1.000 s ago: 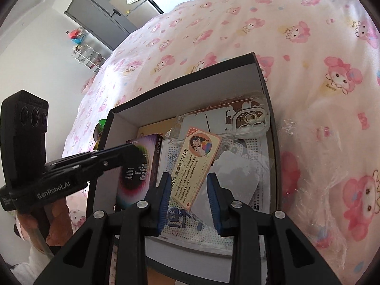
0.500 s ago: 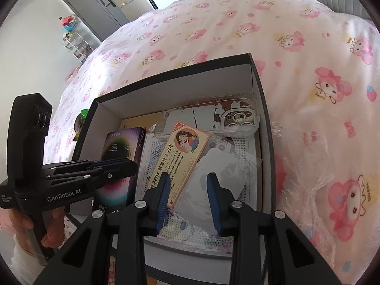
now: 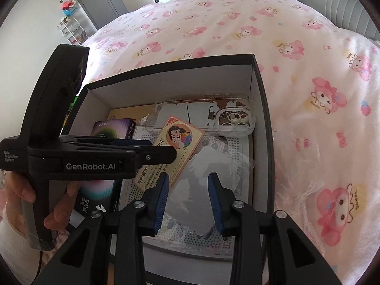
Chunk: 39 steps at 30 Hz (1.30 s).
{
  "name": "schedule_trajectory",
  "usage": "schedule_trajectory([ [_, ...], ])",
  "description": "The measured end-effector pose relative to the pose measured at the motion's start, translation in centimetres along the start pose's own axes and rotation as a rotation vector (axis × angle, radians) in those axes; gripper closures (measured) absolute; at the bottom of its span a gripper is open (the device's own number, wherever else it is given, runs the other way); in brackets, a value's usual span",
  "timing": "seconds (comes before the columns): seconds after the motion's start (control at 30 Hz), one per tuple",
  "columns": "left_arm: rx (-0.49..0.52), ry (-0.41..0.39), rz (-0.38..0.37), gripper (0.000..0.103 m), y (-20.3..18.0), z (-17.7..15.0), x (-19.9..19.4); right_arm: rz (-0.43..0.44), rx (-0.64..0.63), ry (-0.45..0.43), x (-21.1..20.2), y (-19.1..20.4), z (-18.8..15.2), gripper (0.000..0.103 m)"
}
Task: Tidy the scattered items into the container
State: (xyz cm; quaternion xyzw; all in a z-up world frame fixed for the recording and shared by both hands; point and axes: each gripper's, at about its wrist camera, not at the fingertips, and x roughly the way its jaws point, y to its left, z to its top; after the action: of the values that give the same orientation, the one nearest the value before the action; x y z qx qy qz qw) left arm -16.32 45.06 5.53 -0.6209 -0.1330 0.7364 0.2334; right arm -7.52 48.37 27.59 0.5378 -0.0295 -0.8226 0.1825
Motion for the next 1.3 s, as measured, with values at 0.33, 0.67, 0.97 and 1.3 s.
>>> schedule_trajectory([
  [0.33,-0.006,-0.030,-0.083,0.100,-0.6,-3.9,-3.7,-0.008,-0.021,0.039,0.9,0.5,-0.2,0.073],
  [0.67,-0.008,0.044,-0.118,0.091,0.7,-2.6,-3.7,0.019,0.012,0.049,0.8,0.4,-1.2,0.073],
  [0.97,-0.019,-0.013,-0.054,0.103,2.0,-3.8,-6.8,0.022,0.011,0.044,0.9,0.5,-1.6,0.073],
  [1.3,0.038,-0.271,0.286,0.103,1.2,-5.5,-18.0,0.049,0.046,0.001,-0.1,0.1,-1.4,0.073],
])
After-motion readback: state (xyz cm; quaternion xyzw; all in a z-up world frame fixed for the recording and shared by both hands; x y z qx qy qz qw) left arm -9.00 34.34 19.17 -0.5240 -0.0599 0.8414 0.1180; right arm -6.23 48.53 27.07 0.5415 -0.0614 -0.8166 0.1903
